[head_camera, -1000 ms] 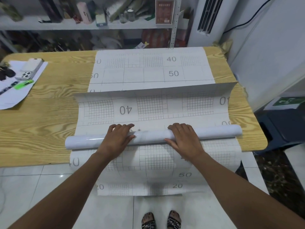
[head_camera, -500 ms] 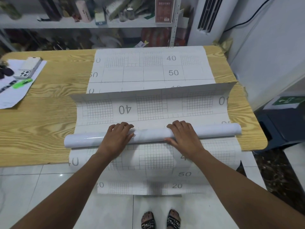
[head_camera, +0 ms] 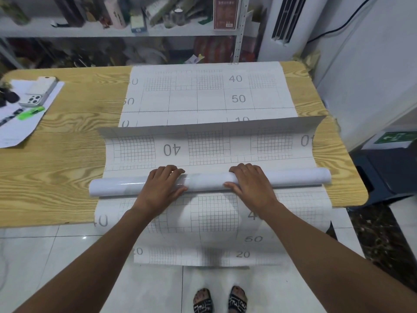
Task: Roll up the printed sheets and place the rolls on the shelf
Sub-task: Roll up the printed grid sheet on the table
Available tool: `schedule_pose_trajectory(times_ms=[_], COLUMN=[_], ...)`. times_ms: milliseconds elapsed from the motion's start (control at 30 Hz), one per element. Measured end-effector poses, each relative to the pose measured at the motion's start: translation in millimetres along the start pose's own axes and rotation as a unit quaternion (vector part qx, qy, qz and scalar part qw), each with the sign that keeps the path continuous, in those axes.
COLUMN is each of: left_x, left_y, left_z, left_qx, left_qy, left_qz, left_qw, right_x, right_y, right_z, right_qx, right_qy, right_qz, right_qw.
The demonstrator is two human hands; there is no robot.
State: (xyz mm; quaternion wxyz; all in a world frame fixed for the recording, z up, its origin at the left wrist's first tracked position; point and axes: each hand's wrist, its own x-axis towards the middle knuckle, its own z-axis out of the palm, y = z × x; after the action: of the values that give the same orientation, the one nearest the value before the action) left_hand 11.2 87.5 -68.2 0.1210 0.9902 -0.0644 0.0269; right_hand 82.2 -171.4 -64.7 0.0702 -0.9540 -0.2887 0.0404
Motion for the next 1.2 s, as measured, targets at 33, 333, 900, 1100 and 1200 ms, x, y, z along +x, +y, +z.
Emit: schedule_pose_trajectory(times_ms=[33,333,900,1100,1200], left_x=[0.4,7.1,14.5,18.3,20.3], left_y=[-0.4,-0.4,-6.8,-11.1,-12.3], left_z=[0.4,7.8,7.8,7.9,6.9], left_qx=[0.002,0.014,-0.021,-0.031,-0.036], left_qy=[0.001,0.037,0.028,0.020,0.026], left_qz=[0.003,0.013,0.013,0.012,0.021], left_qw=[1.000,0.999,0.999,0.999,0.999], right_x=[0.7,7.6,19.3,23.2,25.4], right_y=[0.3,-1.1,3.2,4.1,3.6], right_z=[-0.1,2.5,11.1,10.4,9.1], right_qx=[-0.001,-0.015,-0.068,-0.079,-0.077], right_qy=[-0.002,0.019,0.054,0.092,0.110], right_qz=[0.001,0.020,0.015,0.007,0.003], right_qw=[1.000,0.999,0.996,0.993,0.991])
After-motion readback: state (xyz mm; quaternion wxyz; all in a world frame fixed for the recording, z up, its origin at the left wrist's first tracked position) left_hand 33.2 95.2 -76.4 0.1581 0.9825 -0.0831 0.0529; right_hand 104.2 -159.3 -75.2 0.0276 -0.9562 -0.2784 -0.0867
